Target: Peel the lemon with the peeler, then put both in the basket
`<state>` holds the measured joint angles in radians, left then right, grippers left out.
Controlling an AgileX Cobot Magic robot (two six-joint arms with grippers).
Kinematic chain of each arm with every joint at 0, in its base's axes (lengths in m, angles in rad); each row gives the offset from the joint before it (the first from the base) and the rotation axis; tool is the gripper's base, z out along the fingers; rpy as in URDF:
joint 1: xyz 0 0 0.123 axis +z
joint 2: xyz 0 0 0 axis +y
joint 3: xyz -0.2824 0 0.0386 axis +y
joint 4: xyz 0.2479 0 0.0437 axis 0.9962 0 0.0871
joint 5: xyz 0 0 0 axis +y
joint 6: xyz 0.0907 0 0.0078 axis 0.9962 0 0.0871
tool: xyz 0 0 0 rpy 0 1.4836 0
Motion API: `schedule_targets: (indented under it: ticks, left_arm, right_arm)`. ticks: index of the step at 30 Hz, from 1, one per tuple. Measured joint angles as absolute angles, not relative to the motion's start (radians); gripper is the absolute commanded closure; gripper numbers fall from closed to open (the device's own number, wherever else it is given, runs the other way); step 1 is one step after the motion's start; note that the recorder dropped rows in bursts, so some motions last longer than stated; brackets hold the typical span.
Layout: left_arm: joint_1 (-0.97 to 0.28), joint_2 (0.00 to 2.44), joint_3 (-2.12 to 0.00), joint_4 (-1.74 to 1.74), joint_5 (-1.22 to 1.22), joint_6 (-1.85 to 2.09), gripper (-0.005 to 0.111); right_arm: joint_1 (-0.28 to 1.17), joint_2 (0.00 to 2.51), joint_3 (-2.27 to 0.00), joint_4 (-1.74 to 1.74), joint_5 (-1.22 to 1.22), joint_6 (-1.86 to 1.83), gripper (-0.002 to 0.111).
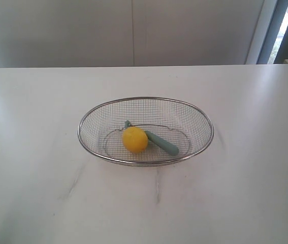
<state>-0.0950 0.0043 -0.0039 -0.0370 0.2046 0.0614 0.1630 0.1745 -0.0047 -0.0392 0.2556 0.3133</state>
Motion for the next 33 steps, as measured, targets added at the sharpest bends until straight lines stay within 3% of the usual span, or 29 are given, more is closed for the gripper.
schedule_targets:
  ticks: [33]
  left_arm:
    - [-0.095,0.004,-0.004,-0.037,0.205,0.061,0.107]
  right_arm:
    - [0.163,0.175,-0.005,-0.038,0.253,-0.054,0.101]
